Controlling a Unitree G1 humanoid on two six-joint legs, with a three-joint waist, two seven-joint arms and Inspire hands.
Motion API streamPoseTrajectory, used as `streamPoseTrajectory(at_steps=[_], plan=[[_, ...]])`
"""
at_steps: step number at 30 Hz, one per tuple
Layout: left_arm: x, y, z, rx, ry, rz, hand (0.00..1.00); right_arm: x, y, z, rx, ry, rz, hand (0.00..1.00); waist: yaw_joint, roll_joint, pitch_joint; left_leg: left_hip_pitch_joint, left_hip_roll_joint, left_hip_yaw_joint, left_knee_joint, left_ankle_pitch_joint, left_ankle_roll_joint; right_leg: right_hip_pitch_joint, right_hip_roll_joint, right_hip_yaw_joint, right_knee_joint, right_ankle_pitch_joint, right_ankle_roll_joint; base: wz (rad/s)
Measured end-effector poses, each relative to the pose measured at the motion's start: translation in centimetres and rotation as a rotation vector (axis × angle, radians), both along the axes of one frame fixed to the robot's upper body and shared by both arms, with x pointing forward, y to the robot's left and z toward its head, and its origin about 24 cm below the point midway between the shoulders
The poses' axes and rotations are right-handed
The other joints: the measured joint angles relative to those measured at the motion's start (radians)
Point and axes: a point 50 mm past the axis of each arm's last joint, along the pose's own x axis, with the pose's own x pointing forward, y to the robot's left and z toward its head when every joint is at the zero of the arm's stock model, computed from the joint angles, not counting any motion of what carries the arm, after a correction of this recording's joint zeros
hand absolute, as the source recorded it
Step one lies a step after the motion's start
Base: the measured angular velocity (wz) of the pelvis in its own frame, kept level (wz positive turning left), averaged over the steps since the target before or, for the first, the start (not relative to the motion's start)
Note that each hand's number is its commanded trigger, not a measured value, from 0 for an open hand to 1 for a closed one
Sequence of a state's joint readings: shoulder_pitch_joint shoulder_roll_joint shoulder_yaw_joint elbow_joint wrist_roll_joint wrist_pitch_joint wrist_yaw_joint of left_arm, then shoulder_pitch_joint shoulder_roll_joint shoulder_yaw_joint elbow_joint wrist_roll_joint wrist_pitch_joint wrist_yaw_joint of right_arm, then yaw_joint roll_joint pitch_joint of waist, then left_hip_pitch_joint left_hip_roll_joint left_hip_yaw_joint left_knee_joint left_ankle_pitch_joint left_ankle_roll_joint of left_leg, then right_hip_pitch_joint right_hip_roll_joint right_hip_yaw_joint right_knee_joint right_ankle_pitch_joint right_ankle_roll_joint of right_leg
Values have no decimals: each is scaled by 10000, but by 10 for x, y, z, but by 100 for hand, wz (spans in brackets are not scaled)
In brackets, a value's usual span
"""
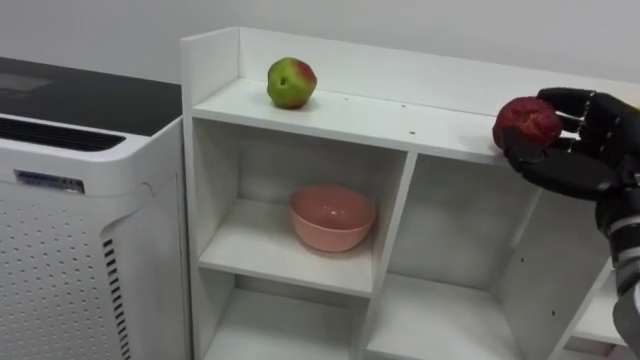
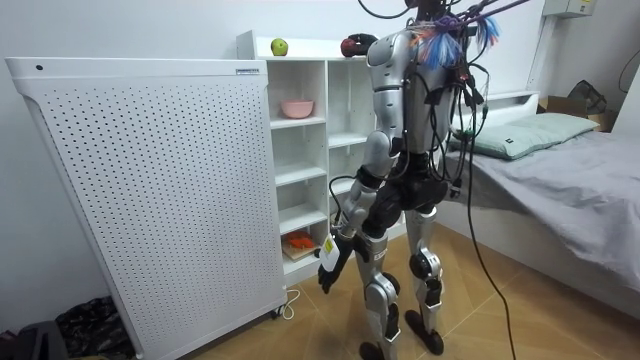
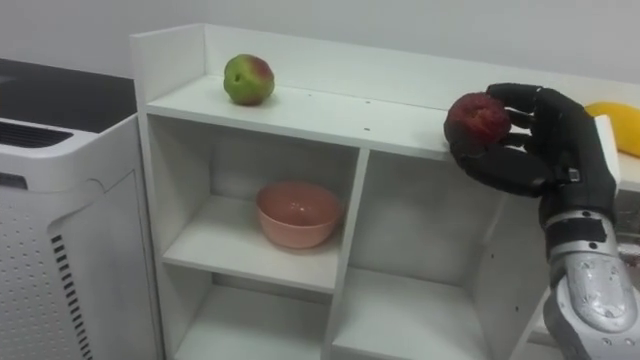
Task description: Arrange fruit in the closet
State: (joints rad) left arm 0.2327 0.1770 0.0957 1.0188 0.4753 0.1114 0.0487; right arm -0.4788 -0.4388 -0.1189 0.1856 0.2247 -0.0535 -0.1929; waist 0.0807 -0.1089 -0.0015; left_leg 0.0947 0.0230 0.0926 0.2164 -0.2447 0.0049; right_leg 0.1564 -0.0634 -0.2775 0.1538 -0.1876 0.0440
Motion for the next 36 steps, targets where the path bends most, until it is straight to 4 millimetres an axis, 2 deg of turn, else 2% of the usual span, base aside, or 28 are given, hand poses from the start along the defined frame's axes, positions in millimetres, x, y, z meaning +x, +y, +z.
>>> streamPoseTrajectory(at_steps=[6,12,15,17,22,23,25,30,32,33,34,36], plan=[[-1,0,0,-8,122,121,0,0,4,1,24,-13,133,100,10,-35,-36,-42,4,-21,61,0,0,1,2,0,-2,0,0,0],[-1,0,-1,-147,169,104,0,-1,18,6,94,-134,819,100,1,57,2,-19,0,15,86,1,1,8,-8,29,11,0,0,0],[-1,-1,-1,-145,207,-76,0,-5,32,11,298,-350,1837,100,5,151,37,16,1,1,84,1,0,4,-4,77,8,0,0,0],[-1,-1,-1,-158,203,-132,0,-10,39,9,1050,-388,2776,100,-7,205,32,28,3,10,77,1,0,17,11,222,3,0,0,0],[-3,-1,-1,-85,232,-173,0,-20,50,-3,2129,-129,4357,100,33,367,-15,32,-2,31,61,1,0,19,18,332,-13,0,0,0],[-3,-1,-1,-61,245,-173,0,-20,52,-6,2386,-50,4617,100,28,421,10,-14,0,38,62,2,-1,7,18,307,-12,0,0,0],[-1,-2,-1,-65,223,-265,0,-19,60,-10,2805,75,5147,100,30,497,-42,-189,13,104,118,10,-6,-175,21,324,3,8,-13,-6],[13,-3,0,109,-154,-483,0,-22,71,-24,3273,582,5884,100,-2,479,-74,-675,22,117,228,77,5,-649,16,326,56,58,-88,-1],[21,-3,1,143,-363,-581,0,-23,75,-30,3342,797,6112,100,7,459,-78,-867,14,119,231,132,24,-868,-2,331,99,83,-110,0],[26,-3,2,148,-515,-536,0,-23,78,-36,3510,1025,6273,100,12,509,-31,-924,15,119,229,158,30,-934,-8,319,141,96,-115,0],[28,-3,2,128,-555,-484,0,-23,80,-41,3592,1183,6320,100,27,532,-18,-944,12,119,230,163,31,-953,-13,321,154,97,-115,0],[38,-6,1,78,-724,-525,0,-22,85,-60,4157,1807,6354,100,3,555,-14,-1237,12,121,283,196,59,-1207,-34,311,201,112,-126,0]])
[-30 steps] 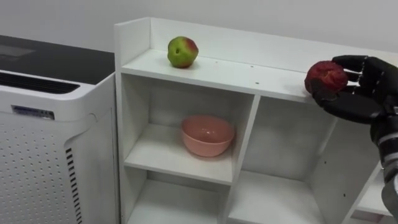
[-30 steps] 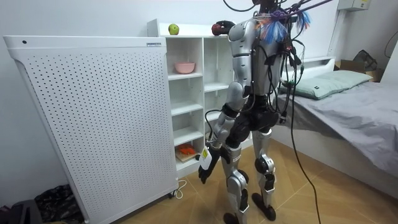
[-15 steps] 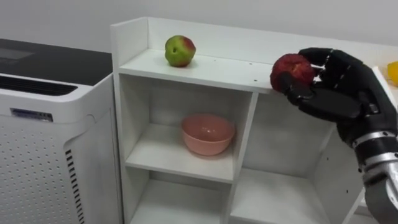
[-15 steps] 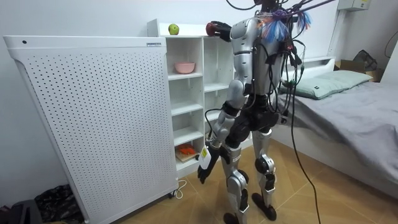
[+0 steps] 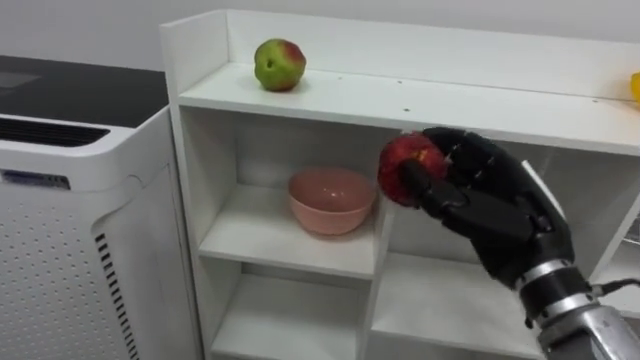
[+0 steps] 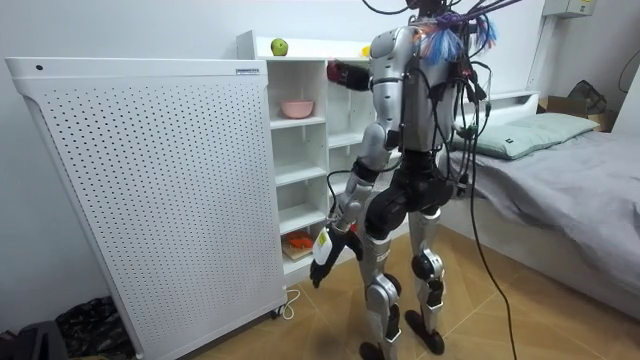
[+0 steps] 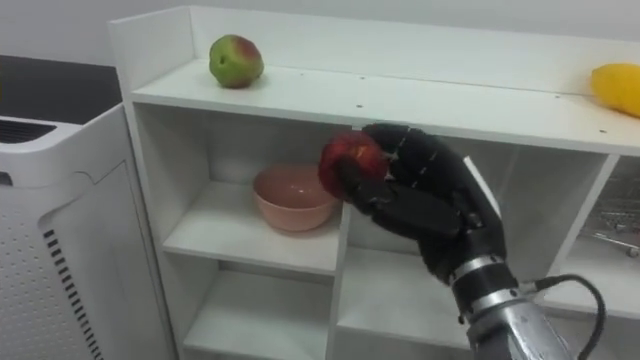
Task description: Arrange fruit in the closet
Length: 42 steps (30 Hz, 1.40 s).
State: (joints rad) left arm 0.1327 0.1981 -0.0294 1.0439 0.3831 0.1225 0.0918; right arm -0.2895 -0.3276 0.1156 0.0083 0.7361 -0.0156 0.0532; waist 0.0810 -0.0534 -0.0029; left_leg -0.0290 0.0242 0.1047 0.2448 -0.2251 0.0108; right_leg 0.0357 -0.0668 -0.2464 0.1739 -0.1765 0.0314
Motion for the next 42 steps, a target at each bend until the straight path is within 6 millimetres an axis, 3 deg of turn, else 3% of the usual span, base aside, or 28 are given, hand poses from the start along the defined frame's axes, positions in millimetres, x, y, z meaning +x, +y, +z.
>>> streamPoseTrajectory(at_steps=[3,5,10,12,16,19,22,24,28,34,38,42], plan=[[7,-5,0,-51,-301,-24,0,3,2,-19,746,834,142,100,-63,131,75,-353,-4,3,168,43,20,-378,-44,-12,158,24,-8,2],[11,-8,0,-201,-556,357,0,6,-1,-39,1145,1628,-98,100,-175,257,73,-640,1,-10,316,44,23,-600,-63,-52,244,33,-9,8],[16,-16,-2,-702,-828,910,0,2,-23,-103,1264,4325,-1428,100,-223,736,150,-1788,16,12,745,137,155,-1934,-227,-1,997,32,-14,-2],[17,-17,-2,-739,-973,1158,0,-3,-29,-123,1540,5194,-1898,100,-203,751,151,-2060,-12,49,777,213,191,-2374,-310,25,1337,27,-18,-9],[15,-19,-4,-862,-909,1258,0,-10,-36,-140,3363,6079,-2455,100,-34,716,204,-2720,-60,214,1026,312,272,-3300,-457,236,1980,10,-35,-14],[14,-19,-4,-888,-896,1374,0,-6,-38,-140,4628,6162,-2732,100,20,681,265,-3328,-66,232,1338,314,302,-3921,-547,243,2422,-59,-110,2],[12,-21,-5,-763,-791,1202,0,0,-44,-140,6198,6288,-3222,100,149,569,410,-4179,-97,227,1798,305,312,-4885,-695,284,3165,-229,-242,8],[10,-22,-6,-756,-717,1295,0,6,-45,-135,6878,6144,-3234,100,171,521,445,-4758,-126,208,2122,305,312,-5484,-726,438,3499,-410,-264,9],[9,-25,-6,-841,-723,1474,0,14,-49,-130,7901,6081,-3454,100,370,493,460,-5687,-89,169,2742,306,306,-6375,-740,466,4057,-485,-377,3],[19,-28,-4,-844,-1080,1192,0,42,-67,-96,10389,5106,-4040,100,654,533,461,-7072,-189,77,3445,342,314,-7803,-1069,349,5058,-692,-498,13],[20,-30,-4,-793,-967,1071,0,54,-75,-77,10673,4615,-4042,100,794,597,475,-7619,-206,36,3768,334,323,-8316,-1119,351,5391,-748,-541,8],[34,-35,0,-926,-1391,687,0,60,-84,-60,10690,4174,-4047,100,927,679,502,-8326,-280,11,4140,304,361,-9028,-1352,299,5957,-954,-570,15]])
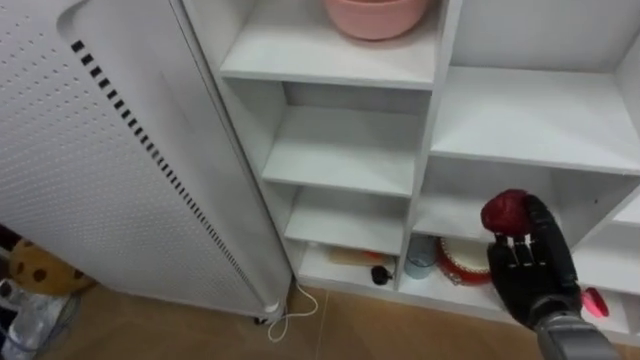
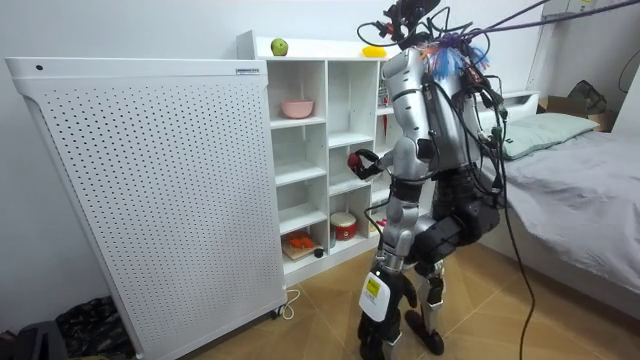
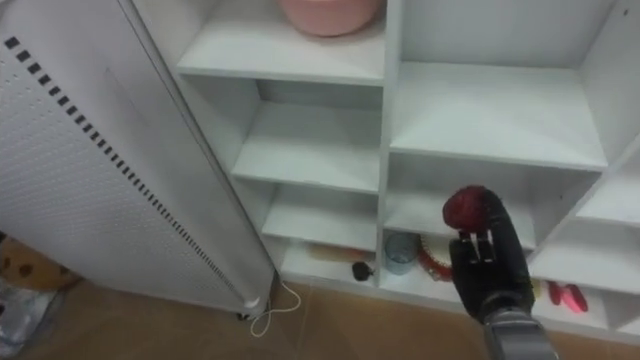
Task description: Arrange fruit in the closet
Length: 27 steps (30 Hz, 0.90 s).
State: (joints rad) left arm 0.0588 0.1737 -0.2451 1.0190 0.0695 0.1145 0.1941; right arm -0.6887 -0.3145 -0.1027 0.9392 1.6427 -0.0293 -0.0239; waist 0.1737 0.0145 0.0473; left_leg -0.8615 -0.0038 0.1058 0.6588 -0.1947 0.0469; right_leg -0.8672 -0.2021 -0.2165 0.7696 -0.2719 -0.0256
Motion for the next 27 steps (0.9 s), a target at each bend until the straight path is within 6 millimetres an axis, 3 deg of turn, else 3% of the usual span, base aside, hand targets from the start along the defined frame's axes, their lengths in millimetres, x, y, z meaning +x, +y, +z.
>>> streamPoseTrajectory(at_steps=[2,8,18,19,27], plan=[[5,-3,2,-57,-208,-171,0,2,-4,6,-76,-46,-93,100,7,25,5,-229,-101,4,125,-5,11,-285,-156,23,301,-112,5,20],[12,-6,5,-102,-542,-451,0,11,-10,29,5,-268,-370,100,70,107,-16,-1013,-109,54,723,-92,47,-1066,-415,14,975,-295,-102,6],[9,-2,7,-23,-654,-740,0,22,-21,72,-78,-429,-1087,100,3,126,-35,-1457,-92,114,1067,-148,61,-1451,-437,-20,1320,-418,-119,4],[8,-2,7,-3,-628,-738,0,22,-22,73,-93,-421,-1154,0,0,126,-35,-1453,-91,115,1070,-147,61,-1446,-436,-21,1320,-418,-119,0],[12,-3,12,-66,-1039,-878,0,20,-37,88,-249,-18,-1807,0,-28,239,-107,-1572,-81,99,1216,-168,84,-1495,-427,-58,1351,-416,-118,0]])
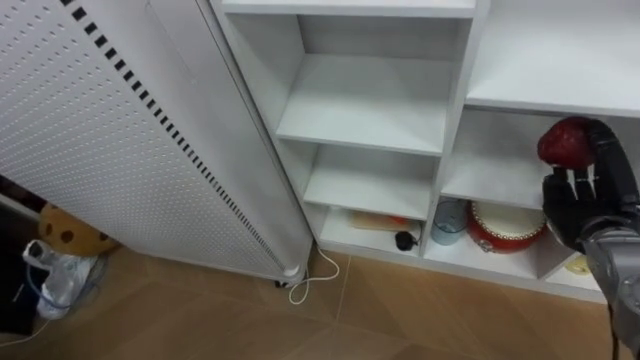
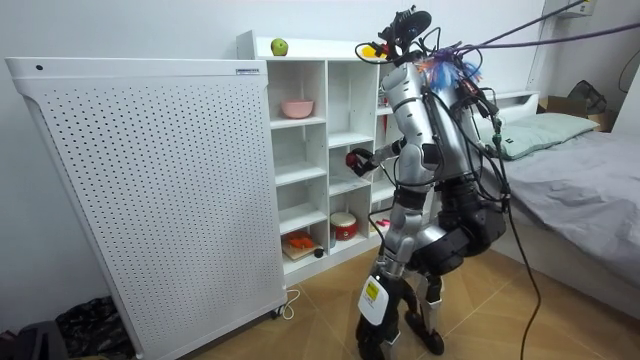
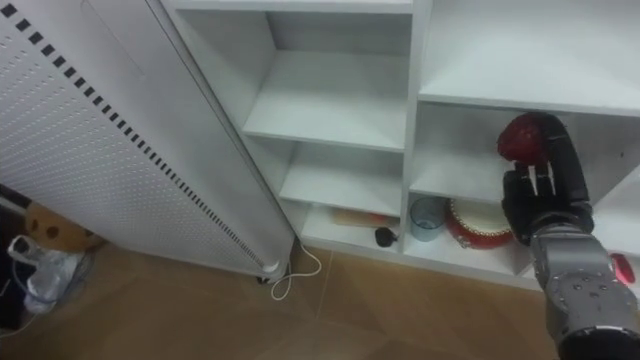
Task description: Arrange fruit in the closet
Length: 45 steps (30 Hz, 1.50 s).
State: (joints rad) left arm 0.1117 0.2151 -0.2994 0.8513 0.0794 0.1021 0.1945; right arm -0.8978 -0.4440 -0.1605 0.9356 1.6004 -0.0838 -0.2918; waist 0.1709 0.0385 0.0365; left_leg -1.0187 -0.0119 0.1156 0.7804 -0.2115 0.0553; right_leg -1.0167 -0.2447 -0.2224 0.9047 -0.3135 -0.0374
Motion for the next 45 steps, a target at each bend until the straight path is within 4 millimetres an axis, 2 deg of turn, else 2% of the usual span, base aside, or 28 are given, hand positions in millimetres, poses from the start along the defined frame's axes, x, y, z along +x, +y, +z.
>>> streamPoseTrajectory(at_steps=[15,26,29,31,34,37,38,40,42,45], plan=[[0,2,2,84,-239,-8,0,-4,-9,4,465,563,-784,0,45,165,-109,29,-1,3,46,0,3,28,-1,-8,22,7,-4,0],[-8,1,2,49,-236,25,0,-7,-15,3,979,470,-1122,0,50,178,-108,209,5,5,8,-15,7,188,49,14,-20,26,2,0],[-11,1,1,15,-150,21,0,-9,-17,-4,978,657,-1181,0,102,180,-102,471,10,-7,-15,-31,2,446,56,24,-39,20,12,0],[-15,1,0,-25,14,26,0,-14,-20,-15,974,907,-1260,0,249,183,-96,898,5,-38,-147,-92,-30,835,85,52,-154,-12,27,-7],[-19,3,-3,-55,274,43,0,-16,-22,-24,906,953,-1239,0,286,206,-76,1275,24,-36,-292,-110,-61,1201,183,91,-335,3,48,-9],[-26,5,-6,-141,673,89,0,-25,-24,-51,578,1625,-1101,0,309,162,-36,2005,167,5,-713,-106,-89,1951,240,-11,-787,28,78,-4],[-28,6,-7,-167,844,82,0,-30,-25,-65,405,1971,-1011,0,323,126,-11,2370,199,-9,-962,-79,-129,2327,294,-65,-1068,79,84,-9],[-32,8,-9,-265,1075,171,0,-44,-29,-95,26,2826,-901,0,299,12,50,3049,195,-34,-1416,-33,-194,2972,394,-79,-1481,120,102,-7],[-34,11,-10,-299,1180,299,0,-55,-33,-113,-108,3305,-886,0,262,-63,98,3441,208,-38,-1650,-21,-215,3373,433,-133,-1732,124,107,-3],[-35,15,-10,-412,1354,363,0,-74,-38,-138,-378,3982,-734,0,25,-134,129,3993,229,-120,-2006,15,-269,4056,507,-372,-2226,195,102,3]])
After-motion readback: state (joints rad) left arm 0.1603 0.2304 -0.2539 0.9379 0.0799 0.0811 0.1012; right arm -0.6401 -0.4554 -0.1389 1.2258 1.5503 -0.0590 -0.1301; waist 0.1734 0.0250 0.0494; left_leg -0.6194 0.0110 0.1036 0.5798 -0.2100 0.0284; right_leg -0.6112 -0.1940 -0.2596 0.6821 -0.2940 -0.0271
